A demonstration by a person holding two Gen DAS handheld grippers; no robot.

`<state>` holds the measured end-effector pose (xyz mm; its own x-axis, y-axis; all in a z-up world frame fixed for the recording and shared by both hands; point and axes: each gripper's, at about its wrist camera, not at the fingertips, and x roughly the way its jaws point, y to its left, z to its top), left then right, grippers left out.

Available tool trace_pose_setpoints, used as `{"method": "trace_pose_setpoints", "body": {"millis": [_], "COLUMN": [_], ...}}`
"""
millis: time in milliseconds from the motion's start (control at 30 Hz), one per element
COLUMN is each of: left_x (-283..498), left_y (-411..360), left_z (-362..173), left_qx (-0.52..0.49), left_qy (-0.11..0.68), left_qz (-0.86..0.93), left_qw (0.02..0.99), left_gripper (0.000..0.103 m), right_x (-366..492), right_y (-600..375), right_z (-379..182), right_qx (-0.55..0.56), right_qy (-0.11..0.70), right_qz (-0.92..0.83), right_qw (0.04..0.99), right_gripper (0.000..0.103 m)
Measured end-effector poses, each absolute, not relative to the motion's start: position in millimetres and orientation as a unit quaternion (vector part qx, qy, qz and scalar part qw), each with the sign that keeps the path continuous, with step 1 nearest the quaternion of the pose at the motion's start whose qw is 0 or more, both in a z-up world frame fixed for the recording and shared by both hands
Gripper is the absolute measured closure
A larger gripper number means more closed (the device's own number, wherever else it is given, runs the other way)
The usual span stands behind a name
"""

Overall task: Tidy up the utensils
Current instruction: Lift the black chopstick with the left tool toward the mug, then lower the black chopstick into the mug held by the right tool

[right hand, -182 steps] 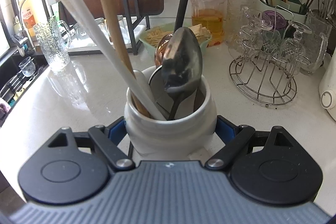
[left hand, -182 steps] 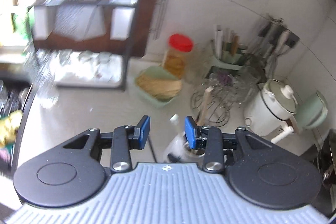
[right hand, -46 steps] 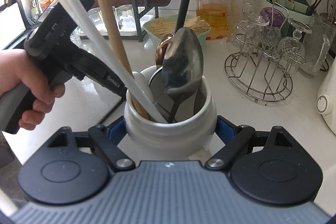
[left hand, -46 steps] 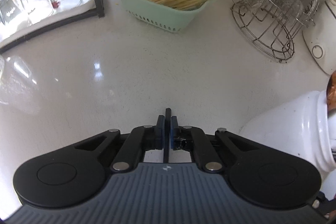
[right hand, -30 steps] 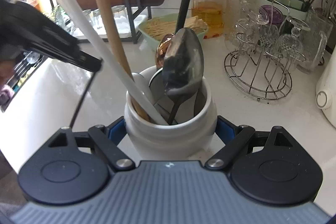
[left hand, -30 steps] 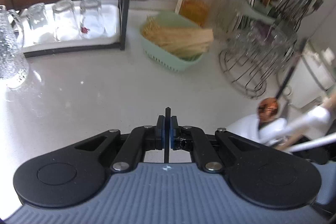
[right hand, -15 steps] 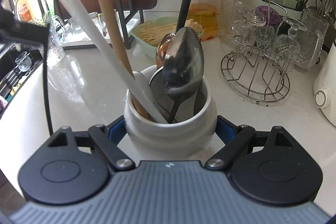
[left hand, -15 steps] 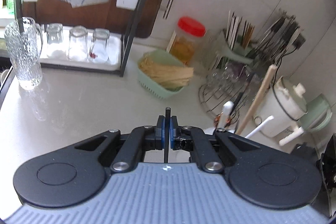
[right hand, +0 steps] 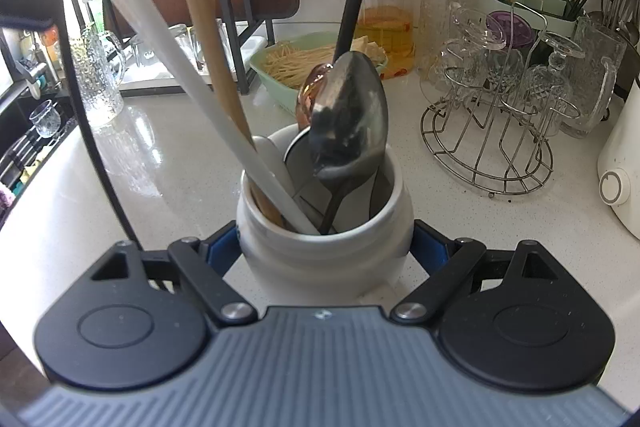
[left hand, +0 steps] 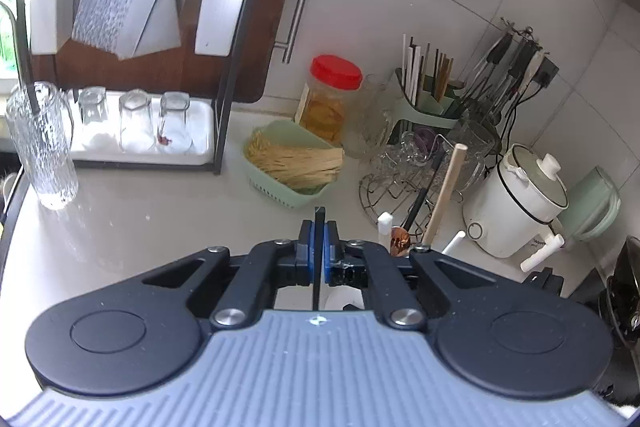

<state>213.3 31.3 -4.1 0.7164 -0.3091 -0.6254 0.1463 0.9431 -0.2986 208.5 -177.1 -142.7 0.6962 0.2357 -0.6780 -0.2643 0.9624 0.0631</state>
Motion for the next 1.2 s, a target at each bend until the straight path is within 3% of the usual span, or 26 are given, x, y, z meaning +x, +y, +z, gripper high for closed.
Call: {"method": "trace_pose_setpoints", "body": {"millis": [367, 1200], "left_x": [217, 242], "left_y": [30, 7], "left_z": [19, 140], "left_qx": [-0.096, -0.008], "left_qy": [0.343, 0.249], "left_qz": [-0.133, -0.183], "left_qw": [0.925, 0.951], "left_gripper": [0.098, 0.098], "right_x": [207, 206], "right_y": [-178, -177], "right_z": [-143, -143], "right_qx": [-0.018, -0.018], "right_qy": [0.359, 0.357], "right_qz": [0.135, 0.133], "right_qw": [0.923, 0.925], "right_gripper": [0.012, 0.012]}}
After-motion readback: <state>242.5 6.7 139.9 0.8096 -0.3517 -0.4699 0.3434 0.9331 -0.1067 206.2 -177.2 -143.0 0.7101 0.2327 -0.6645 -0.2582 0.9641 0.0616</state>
